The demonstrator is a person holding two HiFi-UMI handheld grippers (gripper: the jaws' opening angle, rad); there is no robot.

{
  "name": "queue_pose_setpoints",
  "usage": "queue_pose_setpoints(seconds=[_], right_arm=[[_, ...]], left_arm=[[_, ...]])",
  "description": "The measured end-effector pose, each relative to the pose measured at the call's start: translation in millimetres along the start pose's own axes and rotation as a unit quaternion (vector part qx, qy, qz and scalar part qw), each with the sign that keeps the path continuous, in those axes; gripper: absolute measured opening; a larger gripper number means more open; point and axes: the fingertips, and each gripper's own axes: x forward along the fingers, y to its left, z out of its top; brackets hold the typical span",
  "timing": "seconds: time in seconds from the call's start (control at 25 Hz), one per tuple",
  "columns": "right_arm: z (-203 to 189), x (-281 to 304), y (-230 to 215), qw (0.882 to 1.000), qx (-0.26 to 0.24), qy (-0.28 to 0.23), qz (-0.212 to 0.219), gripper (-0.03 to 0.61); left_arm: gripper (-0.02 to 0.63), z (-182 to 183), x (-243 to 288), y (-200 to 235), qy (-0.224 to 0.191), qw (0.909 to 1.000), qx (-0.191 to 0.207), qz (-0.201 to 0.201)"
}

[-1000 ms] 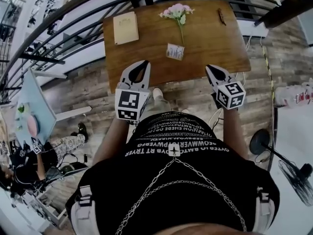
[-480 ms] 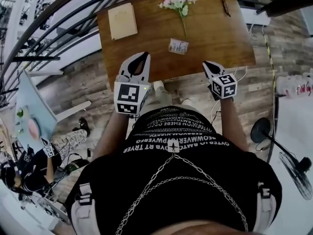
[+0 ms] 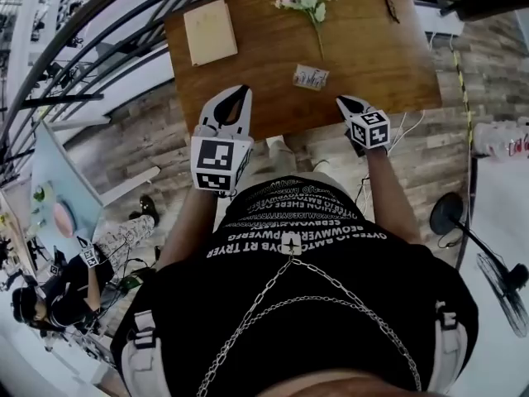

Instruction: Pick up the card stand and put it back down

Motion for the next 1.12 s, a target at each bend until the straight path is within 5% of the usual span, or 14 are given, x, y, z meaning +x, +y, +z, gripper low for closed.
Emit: queue_pose_setpoints(seconds=[0.28,0.56,1.12], right_arm=[[-3.7,35.6,-9.1,1.000,-0.012,0.017,-0.006,0.022],[4.5,63.6,-10.3,0.999,-0.033,0.018,0.020,0.171],[-1.4,107.2,-12.7,0.997,-0.067,0.021,0.027,0.208]], left_arm=[[0.029,-12.8,5.7,16.4,0.019,0.9998,-0.004,0.008],[0.029,-26.9,11.3,32.6,0.038,0.9990,-0.012,0.018],[0.029,-24.2,19.1,49.9,0.046,0.9988,-0.007,0.018]])
